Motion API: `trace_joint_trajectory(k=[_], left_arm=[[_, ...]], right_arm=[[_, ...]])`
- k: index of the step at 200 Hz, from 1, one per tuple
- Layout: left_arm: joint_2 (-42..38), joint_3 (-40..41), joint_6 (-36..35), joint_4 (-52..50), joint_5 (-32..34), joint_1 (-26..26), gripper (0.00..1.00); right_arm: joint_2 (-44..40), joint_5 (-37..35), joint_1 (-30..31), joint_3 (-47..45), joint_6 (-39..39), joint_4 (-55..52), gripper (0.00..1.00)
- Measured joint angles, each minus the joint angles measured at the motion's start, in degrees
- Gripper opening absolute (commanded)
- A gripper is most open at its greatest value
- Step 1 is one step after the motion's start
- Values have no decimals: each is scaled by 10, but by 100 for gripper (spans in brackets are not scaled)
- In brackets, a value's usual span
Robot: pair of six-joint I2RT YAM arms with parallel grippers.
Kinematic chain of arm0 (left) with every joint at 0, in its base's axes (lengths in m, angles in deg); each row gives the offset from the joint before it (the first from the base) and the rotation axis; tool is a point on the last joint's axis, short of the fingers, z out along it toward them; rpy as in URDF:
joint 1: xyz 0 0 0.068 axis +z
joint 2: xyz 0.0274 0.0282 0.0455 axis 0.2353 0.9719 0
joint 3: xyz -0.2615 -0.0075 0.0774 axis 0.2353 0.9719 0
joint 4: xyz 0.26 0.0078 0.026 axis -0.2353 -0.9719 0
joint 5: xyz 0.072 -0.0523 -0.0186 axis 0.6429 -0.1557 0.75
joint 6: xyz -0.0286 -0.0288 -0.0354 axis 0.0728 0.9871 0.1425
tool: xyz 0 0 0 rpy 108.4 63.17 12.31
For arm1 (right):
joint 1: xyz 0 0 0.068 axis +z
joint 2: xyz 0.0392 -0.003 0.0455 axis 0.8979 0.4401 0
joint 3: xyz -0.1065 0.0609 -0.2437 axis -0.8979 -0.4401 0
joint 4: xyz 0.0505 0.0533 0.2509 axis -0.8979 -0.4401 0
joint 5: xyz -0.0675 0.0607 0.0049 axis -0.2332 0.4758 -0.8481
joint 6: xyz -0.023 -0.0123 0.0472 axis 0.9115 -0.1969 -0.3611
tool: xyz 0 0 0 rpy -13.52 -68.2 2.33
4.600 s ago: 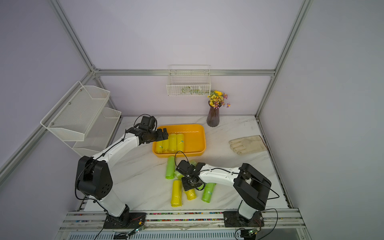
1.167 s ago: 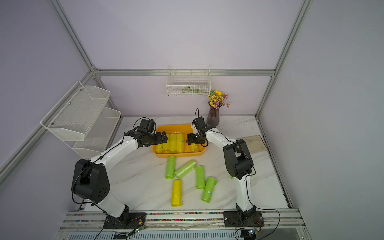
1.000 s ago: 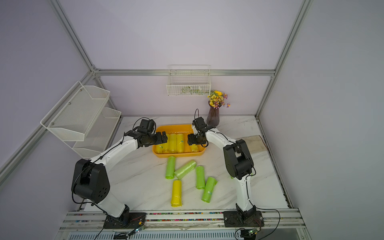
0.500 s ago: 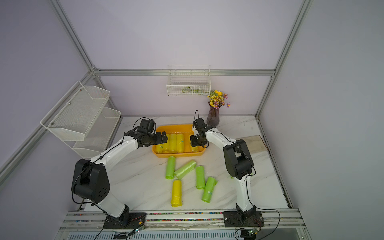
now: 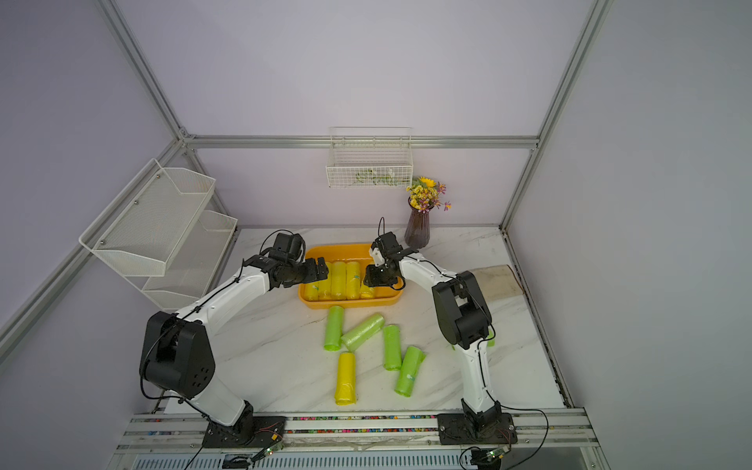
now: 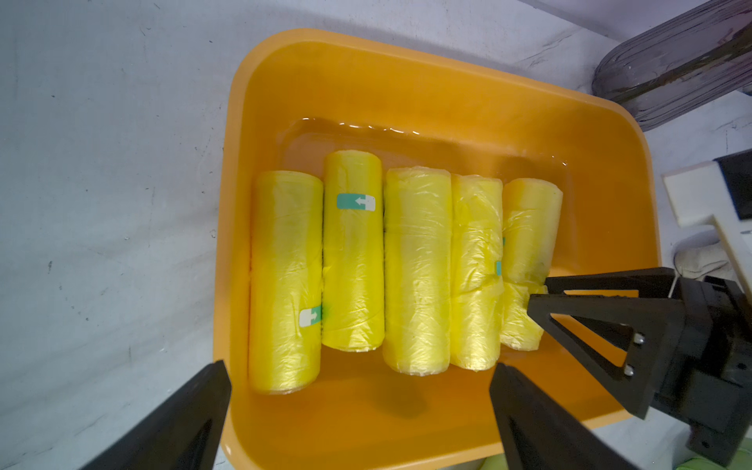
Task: Put the roll of trash bags into the storage box
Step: Adjust the roll of trash bags in the storage box.
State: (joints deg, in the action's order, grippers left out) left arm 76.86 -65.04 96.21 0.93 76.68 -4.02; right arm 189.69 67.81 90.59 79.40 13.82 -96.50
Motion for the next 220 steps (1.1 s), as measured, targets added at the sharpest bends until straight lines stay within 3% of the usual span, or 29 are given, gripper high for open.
trace_joint_trajectory(k=[119,220], left_arm=[[-3,0,2,0,-4,0,100],[-8,0,2,0,-4,0,100]], right_arm=[[10,-6,-2,20,1,3,52],[37,-12,-13,74,16,-7,50]])
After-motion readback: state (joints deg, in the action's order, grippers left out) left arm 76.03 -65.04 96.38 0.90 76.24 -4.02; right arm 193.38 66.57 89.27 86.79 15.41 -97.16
